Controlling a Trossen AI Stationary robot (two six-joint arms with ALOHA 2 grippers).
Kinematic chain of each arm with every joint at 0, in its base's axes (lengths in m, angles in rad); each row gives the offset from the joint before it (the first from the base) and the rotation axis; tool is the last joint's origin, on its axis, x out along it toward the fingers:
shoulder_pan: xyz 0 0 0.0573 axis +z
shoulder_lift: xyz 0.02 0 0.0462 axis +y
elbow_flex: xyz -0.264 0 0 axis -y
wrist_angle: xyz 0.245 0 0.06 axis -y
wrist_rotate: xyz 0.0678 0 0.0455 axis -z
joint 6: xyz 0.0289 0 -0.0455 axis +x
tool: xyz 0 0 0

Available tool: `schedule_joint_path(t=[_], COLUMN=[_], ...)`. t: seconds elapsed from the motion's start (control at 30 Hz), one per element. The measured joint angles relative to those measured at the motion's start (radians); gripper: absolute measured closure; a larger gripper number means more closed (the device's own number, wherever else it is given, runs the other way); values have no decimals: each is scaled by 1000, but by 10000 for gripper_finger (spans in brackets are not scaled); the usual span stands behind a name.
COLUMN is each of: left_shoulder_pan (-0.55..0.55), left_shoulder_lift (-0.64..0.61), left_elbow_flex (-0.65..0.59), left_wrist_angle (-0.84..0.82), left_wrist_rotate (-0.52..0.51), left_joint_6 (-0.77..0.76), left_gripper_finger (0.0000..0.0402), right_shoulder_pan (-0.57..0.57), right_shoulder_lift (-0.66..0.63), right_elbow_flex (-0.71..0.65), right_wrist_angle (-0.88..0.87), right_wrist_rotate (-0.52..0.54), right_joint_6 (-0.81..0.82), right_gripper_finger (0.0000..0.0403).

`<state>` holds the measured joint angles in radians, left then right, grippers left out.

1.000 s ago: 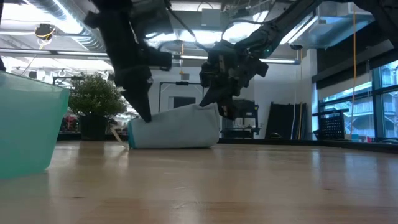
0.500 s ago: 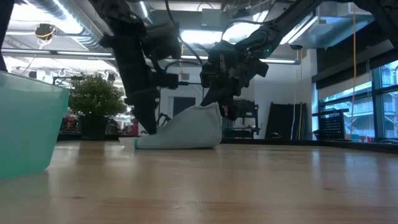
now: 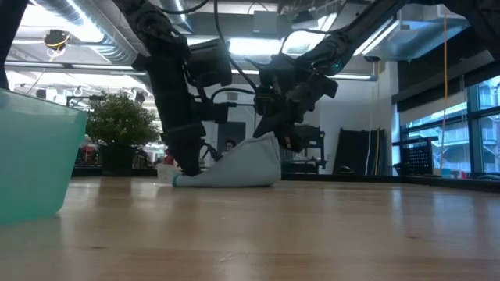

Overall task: Roll microfiber towels into tight, uniform cylinder then place into a basket
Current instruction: Roll the blue microfiber cloth

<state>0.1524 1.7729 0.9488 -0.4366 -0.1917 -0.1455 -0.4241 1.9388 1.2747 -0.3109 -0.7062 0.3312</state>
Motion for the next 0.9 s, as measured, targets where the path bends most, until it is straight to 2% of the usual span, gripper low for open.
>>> schedule_joint_path(t=[0.43, 0.5, 0.6, 0.7, 0.77, 0.9], left_shoulder_pan=[0, 0, 2, 3, 4, 3], left_shoulder_lift=[2, 3, 3, 3, 3, 3], left_elbow_flex=[-2, -3, -3, -3, -3, -3], left_wrist_angle=[-1, 0, -1, -1, 0, 1], left_wrist_rotate=[4, 4, 6, 8, 9, 9], left_joint_6=[0, 0, 0, 0, 0, 0], left_gripper_finger=[321, 321, 321, 321, 321, 321], right_shoulder_pan=[-124, -136, -136, -85, -44, 5], right_shoulder_lift=[0, 0, -12, -37, -39, -21], right_elbow_flex=[0, 0, 0, 2, -3, -22], right_wrist_angle=[0, 0, -4, -17, -29, -23], right_wrist_rotate=[-6, -57, -196, -279, -236, -70], right_joint_6=[72, 59, -4, -76, -78, -112], right_gripper_finger=[358, 358, 357, 357, 357, 357])
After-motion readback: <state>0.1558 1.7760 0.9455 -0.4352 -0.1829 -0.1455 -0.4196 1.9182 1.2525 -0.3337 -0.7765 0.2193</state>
